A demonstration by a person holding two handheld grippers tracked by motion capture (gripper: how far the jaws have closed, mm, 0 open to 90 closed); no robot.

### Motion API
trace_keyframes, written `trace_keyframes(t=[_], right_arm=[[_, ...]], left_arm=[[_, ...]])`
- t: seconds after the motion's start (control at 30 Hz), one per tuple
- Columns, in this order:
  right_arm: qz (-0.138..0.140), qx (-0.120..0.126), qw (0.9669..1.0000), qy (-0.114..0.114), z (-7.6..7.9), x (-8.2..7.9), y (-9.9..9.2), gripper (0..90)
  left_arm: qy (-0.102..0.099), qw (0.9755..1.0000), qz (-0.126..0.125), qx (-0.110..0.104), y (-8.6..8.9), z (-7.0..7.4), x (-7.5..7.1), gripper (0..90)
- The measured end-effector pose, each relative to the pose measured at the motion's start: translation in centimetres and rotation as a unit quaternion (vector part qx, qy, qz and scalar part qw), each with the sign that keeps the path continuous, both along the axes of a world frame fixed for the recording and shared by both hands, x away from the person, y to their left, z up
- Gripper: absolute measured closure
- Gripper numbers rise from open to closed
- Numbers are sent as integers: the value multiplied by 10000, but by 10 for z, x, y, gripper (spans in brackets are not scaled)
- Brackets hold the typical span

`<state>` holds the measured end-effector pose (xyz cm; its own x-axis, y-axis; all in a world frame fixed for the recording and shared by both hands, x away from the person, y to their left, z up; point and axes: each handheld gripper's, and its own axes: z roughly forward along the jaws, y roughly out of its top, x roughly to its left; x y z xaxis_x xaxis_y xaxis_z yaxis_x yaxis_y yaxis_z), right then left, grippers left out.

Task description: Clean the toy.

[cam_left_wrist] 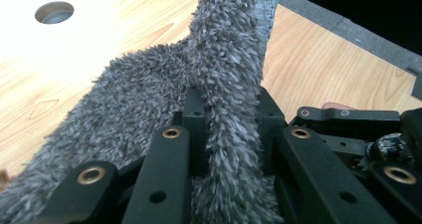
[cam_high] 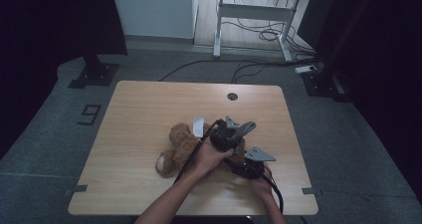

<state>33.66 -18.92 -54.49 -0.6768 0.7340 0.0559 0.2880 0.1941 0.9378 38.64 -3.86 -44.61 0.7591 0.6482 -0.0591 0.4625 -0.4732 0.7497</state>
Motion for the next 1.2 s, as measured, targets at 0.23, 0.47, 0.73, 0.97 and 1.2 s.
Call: trace_keyframes(t=[0.23,0.47,0.73,0.97,1.2], right_arm=[[-13,-67,10000,-39,1,-1,2,427],[-26,-84,9999,-53,2,-1,4,426],[-11,-69,10000,-22,2,0,3,426],[-34,-89,9999,-35,2,-1,3,426],[-28,-78,10000,-39,2,0,3,426]], left_arm=[[-56,9987,451,244,40,-4,6,754],[-55,9971,752,-29,72,-1,2,758],[-91,9931,1160,139,120,7,9,757],[374,9834,1773,114,189,-26,17,756],[479,9814,1860,78,205,-31,13,747]])
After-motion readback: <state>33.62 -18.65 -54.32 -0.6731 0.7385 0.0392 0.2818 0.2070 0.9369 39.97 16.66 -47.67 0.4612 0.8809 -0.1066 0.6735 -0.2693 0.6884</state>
